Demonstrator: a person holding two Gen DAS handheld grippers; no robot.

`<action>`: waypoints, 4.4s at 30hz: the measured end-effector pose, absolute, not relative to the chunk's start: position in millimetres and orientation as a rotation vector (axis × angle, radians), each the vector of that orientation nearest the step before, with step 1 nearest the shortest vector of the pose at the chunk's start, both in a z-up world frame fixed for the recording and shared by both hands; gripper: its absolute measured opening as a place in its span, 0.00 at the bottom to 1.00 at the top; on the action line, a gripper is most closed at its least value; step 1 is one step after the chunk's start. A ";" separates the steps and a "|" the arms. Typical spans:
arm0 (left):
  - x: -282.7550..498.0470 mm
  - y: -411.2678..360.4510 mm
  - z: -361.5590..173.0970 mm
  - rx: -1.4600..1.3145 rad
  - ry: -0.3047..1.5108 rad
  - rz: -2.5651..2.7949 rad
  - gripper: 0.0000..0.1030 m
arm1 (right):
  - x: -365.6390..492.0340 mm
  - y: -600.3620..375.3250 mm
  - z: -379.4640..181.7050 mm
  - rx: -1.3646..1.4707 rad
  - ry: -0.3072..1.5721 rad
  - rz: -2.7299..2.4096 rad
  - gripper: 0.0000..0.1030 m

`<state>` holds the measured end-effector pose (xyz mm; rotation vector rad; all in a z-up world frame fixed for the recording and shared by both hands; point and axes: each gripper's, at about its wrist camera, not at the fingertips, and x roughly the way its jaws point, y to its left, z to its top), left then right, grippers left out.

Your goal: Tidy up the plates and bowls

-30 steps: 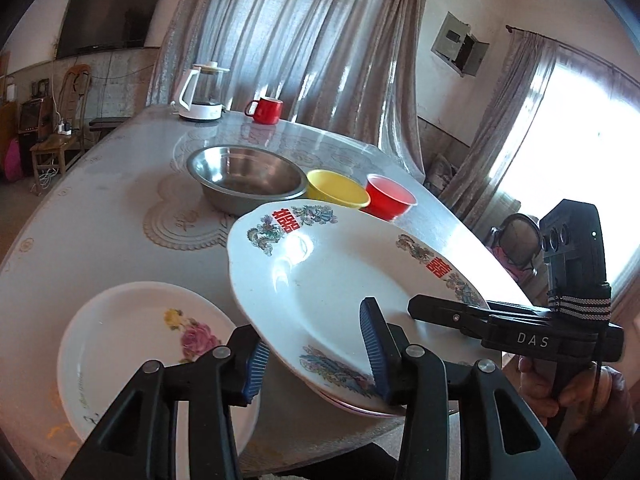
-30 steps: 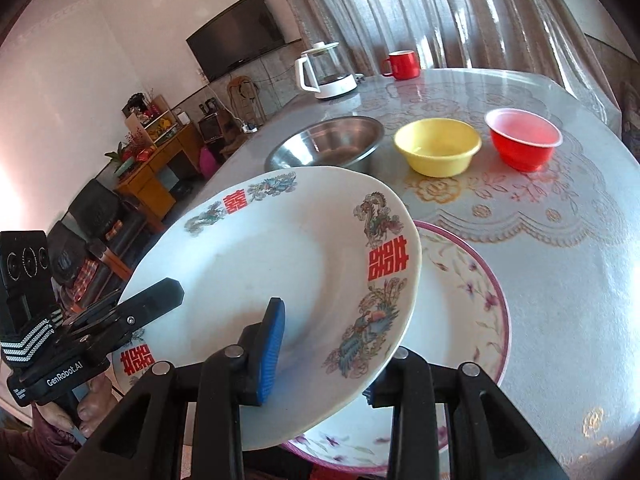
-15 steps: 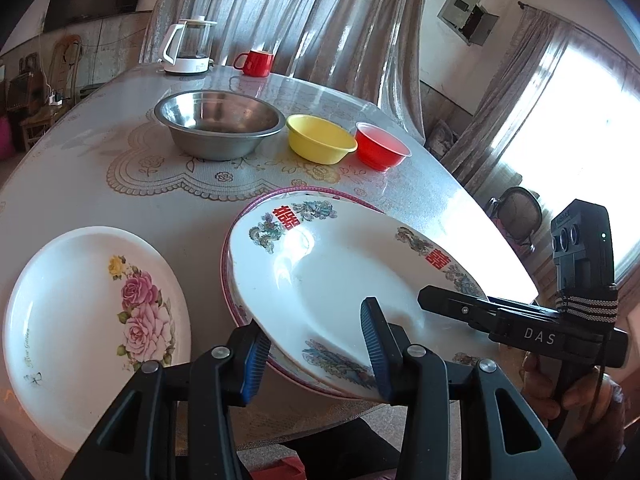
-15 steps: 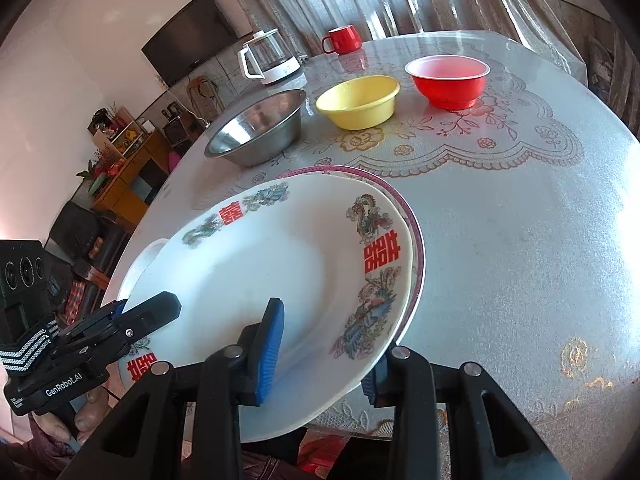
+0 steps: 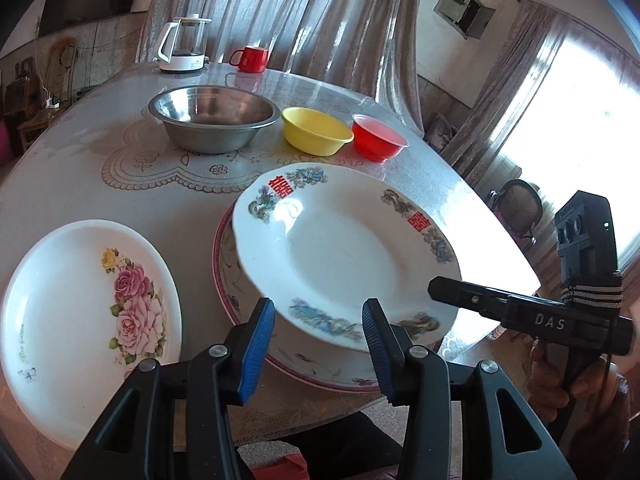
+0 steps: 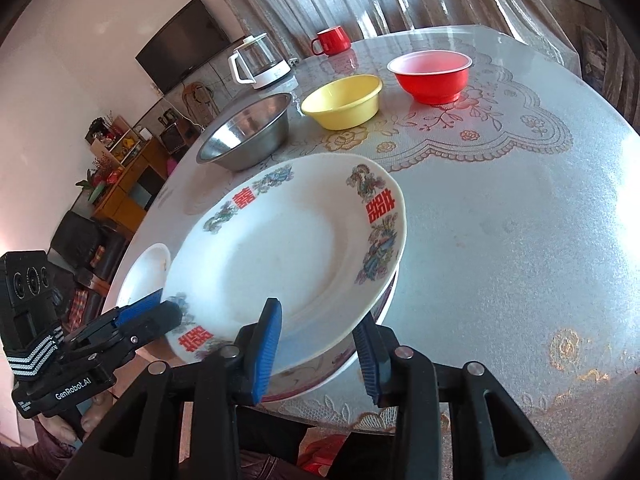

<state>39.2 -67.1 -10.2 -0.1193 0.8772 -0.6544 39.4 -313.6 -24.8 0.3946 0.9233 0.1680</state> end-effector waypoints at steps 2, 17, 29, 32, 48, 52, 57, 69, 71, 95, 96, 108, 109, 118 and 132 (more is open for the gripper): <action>33.8 -67.8 -2.3 -0.113 0.836 -0.681 0.44 | 38.1 -313.3 -26.9 0.397 0.928 0.175 0.36; 67.0 -46.9 4.4 -0.200 0.822 -0.593 0.70 | 33.7 -340.3 -5.7 0.366 0.860 0.101 0.36; 100.8 -69.9 -11.0 -0.152 0.873 -0.598 0.75 | 100.4 -340.1 -27.7 0.372 0.886 0.050 0.35; 101.2 -72.4 -16.2 -0.150 0.878 -0.603 0.75 | 101.2 -335.3 -30.3 0.346 0.890 0.055 0.31; 84.1 -68.5 -14.3 -0.162 0.878 -0.634 0.75 | 88.5 -327.9 -25.3 0.264 0.895 0.027 0.28; 75.7 -67.9 -11.8 -0.148 0.850 -0.639 0.75 | 81.5 -324.4 -24.4 0.241 0.897 0.024 0.30; 71.1 -68.3 -12.4 -0.137 0.840 -0.630 0.80 | 77.1 -321.7 -24.6 0.228 0.897 0.029 0.33; 67.9 -58.1 -16.0 -0.165 0.823 -0.594 0.82 | 64.1 -300.5 -24.4 0.046 0.860 -0.019 0.34; 66.1 -58.2 -17.2 -0.161 0.826 -0.599 0.82 | 63.4 -297.6 -26.4 0.019 0.865 -0.027 0.34; 59.9 -36.7 -8.8 -0.210 0.797 -0.511 0.99 | 53.7 -308.6 -10.4 0.141 0.813 -0.022 0.40; 59.6 -34.7 -8.0 -0.217 0.795 -0.509 0.99 | 53.6 -307.6 -10.5 0.149 0.813 -0.014 0.40; 64.4 8.4 6.3 -0.288 0.712 -0.422 1.00 | 52.9 -307.7 -7.7 0.196 0.801 -0.017 0.45; 64.9 12.5 7.8 -0.280 0.703 -0.406 1.00 | 52.1 -309.2 -6.1 0.202 0.795 -0.020 0.45; 62.1 67.8 19.4 -0.315 0.598 -0.329 1.00 | 50.4 -271.0 17.5 0.274 0.727 0.274 0.54; 56.5 147.8 -24.5 -0.494 0.758 -0.202 1.00 | 58.4 -142.1 -7.9 0.170 0.889 0.689 0.55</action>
